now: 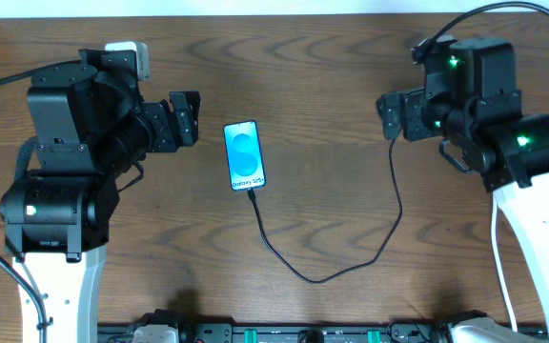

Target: Plug charger to phone and switch on socket

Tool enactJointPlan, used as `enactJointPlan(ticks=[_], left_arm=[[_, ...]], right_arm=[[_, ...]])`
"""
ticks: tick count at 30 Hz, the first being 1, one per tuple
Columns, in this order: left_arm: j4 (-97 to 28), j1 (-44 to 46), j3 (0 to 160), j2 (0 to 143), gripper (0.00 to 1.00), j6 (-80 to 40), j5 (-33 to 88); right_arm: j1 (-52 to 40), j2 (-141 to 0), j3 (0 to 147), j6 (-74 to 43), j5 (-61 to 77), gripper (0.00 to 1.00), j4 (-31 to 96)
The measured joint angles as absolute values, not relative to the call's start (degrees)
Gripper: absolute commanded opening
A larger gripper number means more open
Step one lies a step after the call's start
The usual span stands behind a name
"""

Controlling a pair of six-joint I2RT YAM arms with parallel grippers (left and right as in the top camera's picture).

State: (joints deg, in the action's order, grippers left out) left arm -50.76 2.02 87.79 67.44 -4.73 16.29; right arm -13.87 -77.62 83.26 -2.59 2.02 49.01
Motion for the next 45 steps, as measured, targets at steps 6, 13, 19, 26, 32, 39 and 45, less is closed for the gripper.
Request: enactJointPlan(ticks=[6, 13, 19, 26, 32, 39, 45], left_arm=[[-50.8, 2.0, 87.8, 67.4, 0.89, -4.7, 16.3], [-50.8, 2.0, 87.8, 67.4, 0.89, -4.7, 16.3], [-50.8, 2.0, 87.8, 67.5, 0.89, -4.7, 16.3], [-50.8, 2.0, 87.8, 67.5, 0.89, -4.7, 16.3], [-50.8, 2.0, 87.8, 67.5, 0.89, -4.7, 16.3], [-50.8, 2.0, 87.8, 67.5, 0.89, -4.7, 16.3], [-50.8, 2.0, 87.8, 67.5, 0.89, -4.7, 16.3]], right_arm=[[-11.8, -69.5, 71.0, -0.7, 0.9, 0.99, 36.7], [-4.4, -55.8, 53.1, 1.8, 3.9, 0.99, 23.5], [0.1, -41.0, 36.8, 2.9, 6.3, 0.99, 11.5], [0.3, -24.8, 19.5, 4.7, 8.2, 0.99, 2.6], [0.3, -14.1, 6.9, 5.1, 9.7, 0.99, -3.6], [0.3, -3.7, 0.4, 5.1, 11.1, 0.99, -0.8], [0.3, -0.7, 0.4, 5.1, 9.9, 0.99, 0.5]])
